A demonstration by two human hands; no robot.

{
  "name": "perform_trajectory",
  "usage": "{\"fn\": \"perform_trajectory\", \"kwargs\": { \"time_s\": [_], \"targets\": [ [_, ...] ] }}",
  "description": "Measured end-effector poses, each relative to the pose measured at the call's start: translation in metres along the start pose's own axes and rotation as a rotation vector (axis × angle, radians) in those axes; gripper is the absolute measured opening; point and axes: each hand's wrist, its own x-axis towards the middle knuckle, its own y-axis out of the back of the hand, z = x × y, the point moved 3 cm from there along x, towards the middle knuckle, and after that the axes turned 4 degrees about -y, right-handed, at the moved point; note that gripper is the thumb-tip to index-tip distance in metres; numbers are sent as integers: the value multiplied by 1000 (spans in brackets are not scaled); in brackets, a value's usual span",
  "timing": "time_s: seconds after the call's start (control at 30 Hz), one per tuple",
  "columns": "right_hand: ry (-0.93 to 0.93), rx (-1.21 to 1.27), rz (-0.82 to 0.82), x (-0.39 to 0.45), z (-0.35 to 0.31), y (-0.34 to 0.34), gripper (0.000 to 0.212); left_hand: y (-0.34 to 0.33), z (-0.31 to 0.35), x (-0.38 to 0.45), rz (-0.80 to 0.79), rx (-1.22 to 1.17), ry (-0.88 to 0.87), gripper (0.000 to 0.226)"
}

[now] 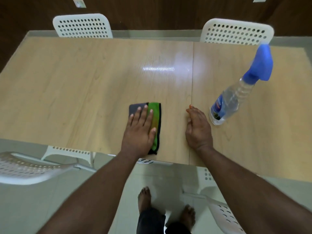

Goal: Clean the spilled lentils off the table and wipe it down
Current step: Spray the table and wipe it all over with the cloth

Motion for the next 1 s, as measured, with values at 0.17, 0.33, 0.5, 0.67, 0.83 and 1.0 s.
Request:
{"fn": "perform_trajectory", "kwargs": {
  "time_s": [0.17,0.33,0.5,0.67,0.83,1.0],
  "targets": [
    [-2,97,41,1,5,3,45,-5,36,42,-4,13,86,72],
    [-33,163,15,0,4,8,46,-9,76,31,-22,9,-5,72],
    [-51,194,-23,1,2,15,49,-12,94,21,-21,13,-25,71],
    [-46,198,-94,-8,-3,21,52,-12,99,21,-34,24,-17,71],
    [-26,160,-143,-20,0,34,47,-6,100,25,-133,14,8,73],
    [7,96,-156,-38,10,77,36,17,122,27,-222,-48,49,72]
  ]
}}
